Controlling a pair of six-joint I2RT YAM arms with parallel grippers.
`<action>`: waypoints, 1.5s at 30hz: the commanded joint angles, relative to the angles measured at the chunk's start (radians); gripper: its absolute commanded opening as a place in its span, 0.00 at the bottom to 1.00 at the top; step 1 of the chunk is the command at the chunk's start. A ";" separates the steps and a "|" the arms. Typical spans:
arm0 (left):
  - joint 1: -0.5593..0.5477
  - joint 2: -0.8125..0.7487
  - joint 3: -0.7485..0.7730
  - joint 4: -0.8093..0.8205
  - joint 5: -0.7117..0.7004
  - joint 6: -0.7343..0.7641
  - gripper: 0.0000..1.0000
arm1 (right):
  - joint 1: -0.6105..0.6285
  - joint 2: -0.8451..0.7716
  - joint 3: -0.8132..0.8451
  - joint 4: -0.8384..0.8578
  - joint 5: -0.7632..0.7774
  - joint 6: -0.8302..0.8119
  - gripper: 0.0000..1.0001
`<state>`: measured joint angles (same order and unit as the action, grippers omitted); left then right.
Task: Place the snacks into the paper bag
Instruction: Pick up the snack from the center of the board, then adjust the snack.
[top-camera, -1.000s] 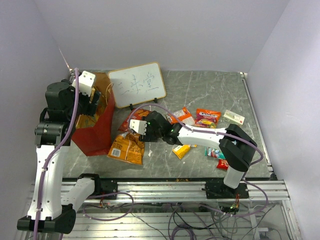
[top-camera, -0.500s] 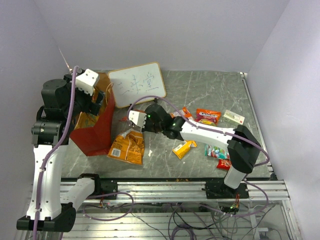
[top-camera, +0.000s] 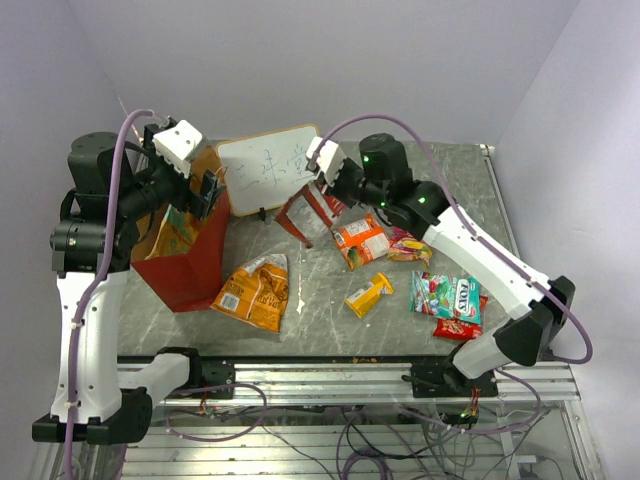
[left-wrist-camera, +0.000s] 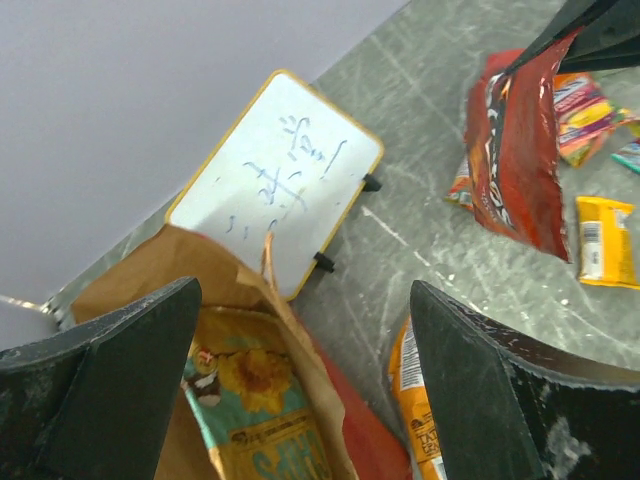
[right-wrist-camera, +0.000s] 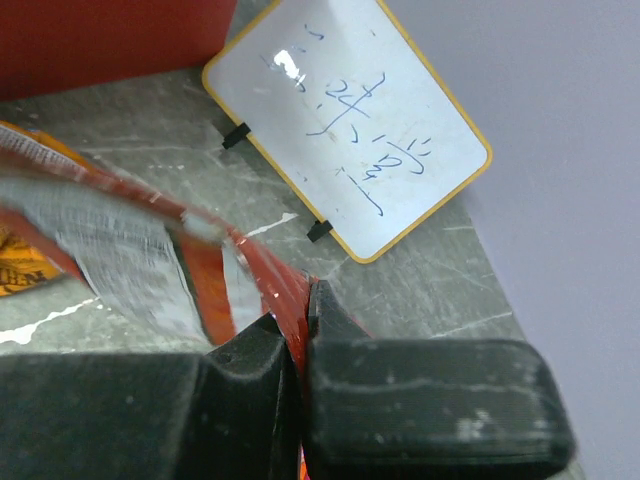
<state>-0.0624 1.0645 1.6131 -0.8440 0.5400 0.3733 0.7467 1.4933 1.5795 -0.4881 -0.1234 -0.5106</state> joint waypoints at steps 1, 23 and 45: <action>0.003 0.025 0.064 -0.006 0.157 -0.029 0.96 | -0.016 -0.030 0.080 -0.113 -0.054 0.068 0.00; -0.285 0.130 -0.015 0.077 0.171 -0.004 0.98 | -0.229 -0.083 0.247 -0.342 -0.182 0.340 0.00; -0.442 0.257 -0.268 0.571 0.234 -0.171 1.00 | -0.580 -0.230 0.086 -0.213 -0.471 0.601 0.00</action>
<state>-0.4744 1.2865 1.3239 -0.3828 0.7586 0.2283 0.1978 1.3102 1.6791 -0.7692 -0.5117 0.0254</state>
